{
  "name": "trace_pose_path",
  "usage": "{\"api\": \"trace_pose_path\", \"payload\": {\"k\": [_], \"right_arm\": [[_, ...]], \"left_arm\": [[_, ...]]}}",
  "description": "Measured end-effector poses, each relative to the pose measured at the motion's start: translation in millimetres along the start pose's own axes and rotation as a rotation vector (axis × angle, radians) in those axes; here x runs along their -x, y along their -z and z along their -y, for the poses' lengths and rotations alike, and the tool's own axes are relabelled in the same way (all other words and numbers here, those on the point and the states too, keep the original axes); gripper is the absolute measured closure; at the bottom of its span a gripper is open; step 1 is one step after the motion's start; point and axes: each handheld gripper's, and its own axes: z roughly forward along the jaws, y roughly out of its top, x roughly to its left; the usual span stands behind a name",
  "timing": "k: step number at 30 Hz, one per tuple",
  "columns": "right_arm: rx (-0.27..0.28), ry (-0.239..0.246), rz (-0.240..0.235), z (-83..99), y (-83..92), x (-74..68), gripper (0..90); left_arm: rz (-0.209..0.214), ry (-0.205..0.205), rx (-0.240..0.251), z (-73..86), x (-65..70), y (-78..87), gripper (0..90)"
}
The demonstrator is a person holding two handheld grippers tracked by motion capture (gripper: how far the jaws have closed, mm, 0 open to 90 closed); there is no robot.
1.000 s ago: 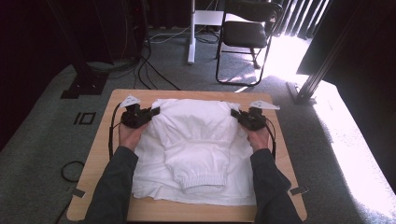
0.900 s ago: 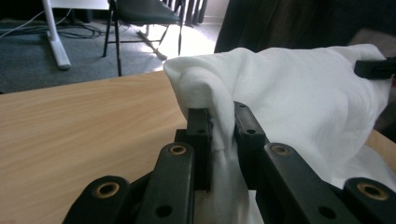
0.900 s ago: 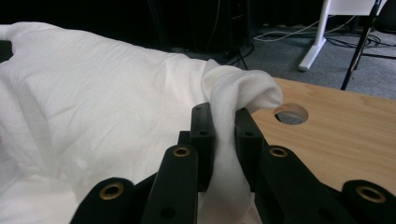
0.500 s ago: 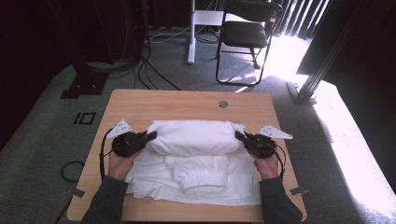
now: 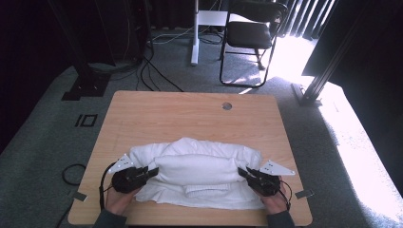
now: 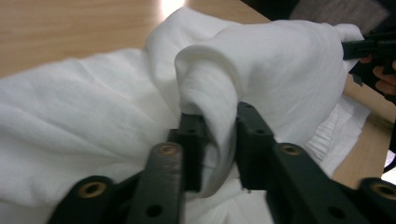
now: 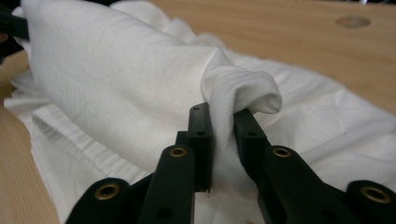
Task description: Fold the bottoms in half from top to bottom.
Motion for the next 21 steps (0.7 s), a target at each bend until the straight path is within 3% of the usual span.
{"api": "trace_pose_path", "payload": {"k": [3,4,5,8,9,10,14,17,21], "right_arm": [[0.015,-0.003,0.018,-7.4,6.5,0.8,51.2],[0.015,-0.003,0.018,-7.4,6.5,0.8,51.2],[0.04,-0.006,0.019,-13.0,9.9,1.5,47.1],[0.102,-0.021,0.061,-42.0,16.1,7.3,46.1],[0.104,-0.035,0.067,-49.5,14.4,9.8,46.1],[0.085,-0.065,0.107,-62.4,7.0,13.3,46.1],[0.033,-0.067,0.139,-71.4,-10.1,15.3,44.6],[-0.027,-0.079,0.16,-67.9,-25.1,10.6,43.2],[-0.109,-0.034,0.156,-42.1,-34.3,-9.5,41.4]], "left_arm": [[-0.005,0.036,0.073,-9.3,-4.7,10.1,54.6],[-0.005,0.036,0.073,-9.3,-4.7,10.1,53.2],[-0.03,0.033,0.105,-20.8,-8.0,17.0,53.2],[-0.082,-0.005,0.126,-44.3,-10.2,18.0,52.9],[-0.102,-0.016,0.114,-52.5,-11.1,14.9,53.2],[-0.117,-0.015,0.098,-59.9,-12.3,10.3,53.8],[-0.156,-0.021,0.035,-73.5,-13.2,-15.7,54.2],[-0.142,-0.036,-0.025,-66.0,-4.4,-33.4,54.2],[-0.118,-0.05,-0.098,-37.3,13.6,-46.3,54.1]]}}
